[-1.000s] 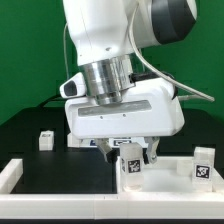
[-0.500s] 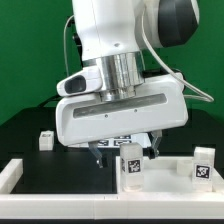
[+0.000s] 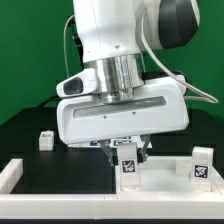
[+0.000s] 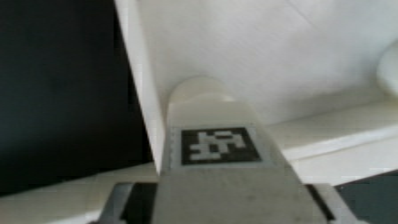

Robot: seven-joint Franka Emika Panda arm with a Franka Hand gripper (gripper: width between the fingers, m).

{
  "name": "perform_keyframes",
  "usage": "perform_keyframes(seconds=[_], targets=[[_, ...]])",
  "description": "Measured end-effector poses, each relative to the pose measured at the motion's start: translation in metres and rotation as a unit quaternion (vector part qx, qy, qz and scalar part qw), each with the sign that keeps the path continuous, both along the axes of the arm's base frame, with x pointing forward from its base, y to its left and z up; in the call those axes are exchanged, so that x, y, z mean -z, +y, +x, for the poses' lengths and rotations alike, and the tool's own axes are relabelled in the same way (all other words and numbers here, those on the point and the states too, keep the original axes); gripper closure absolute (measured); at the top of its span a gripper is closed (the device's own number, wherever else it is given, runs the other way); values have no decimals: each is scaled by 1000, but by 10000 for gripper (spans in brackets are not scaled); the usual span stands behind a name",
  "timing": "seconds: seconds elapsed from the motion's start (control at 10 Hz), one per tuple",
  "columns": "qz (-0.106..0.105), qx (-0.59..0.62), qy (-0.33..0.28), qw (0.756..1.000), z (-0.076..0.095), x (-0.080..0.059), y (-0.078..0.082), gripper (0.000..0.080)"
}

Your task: Assemble square table

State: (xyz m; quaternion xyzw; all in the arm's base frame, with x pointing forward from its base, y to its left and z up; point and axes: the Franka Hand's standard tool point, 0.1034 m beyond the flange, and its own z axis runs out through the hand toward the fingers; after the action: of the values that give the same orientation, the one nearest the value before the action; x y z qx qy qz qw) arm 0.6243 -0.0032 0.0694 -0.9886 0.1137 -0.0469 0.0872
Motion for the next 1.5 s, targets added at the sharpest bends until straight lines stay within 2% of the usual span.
perform_keyframes(seconds=[0.2, 0.3, 0.4, 0.6, 0.7, 0.8, 0.9, 1.0, 1.1, 1.2, 1.3, 1.5], targets=[[12, 132, 26, 991, 5, 1, 2, 512], [19, 237, 53, 970, 5, 1, 2, 512], [26, 346, 76, 935, 3, 2, 4, 511], [64, 508, 103, 853, 2, 4, 5, 509], [68, 552, 110, 824, 2, 4, 7, 509], [69, 564, 112, 815, 2, 5, 9, 509], [68, 562, 112, 817, 2, 4, 9, 509], [66, 537, 107, 834, 2, 4, 9, 509], [45, 442, 87, 892, 4, 0, 9, 343], [32, 364, 72, 928, 5, -4, 10, 343], [29, 337, 69, 938, 4, -2, 9, 191], [20, 262, 57, 963, 4, -2, 9, 163]])
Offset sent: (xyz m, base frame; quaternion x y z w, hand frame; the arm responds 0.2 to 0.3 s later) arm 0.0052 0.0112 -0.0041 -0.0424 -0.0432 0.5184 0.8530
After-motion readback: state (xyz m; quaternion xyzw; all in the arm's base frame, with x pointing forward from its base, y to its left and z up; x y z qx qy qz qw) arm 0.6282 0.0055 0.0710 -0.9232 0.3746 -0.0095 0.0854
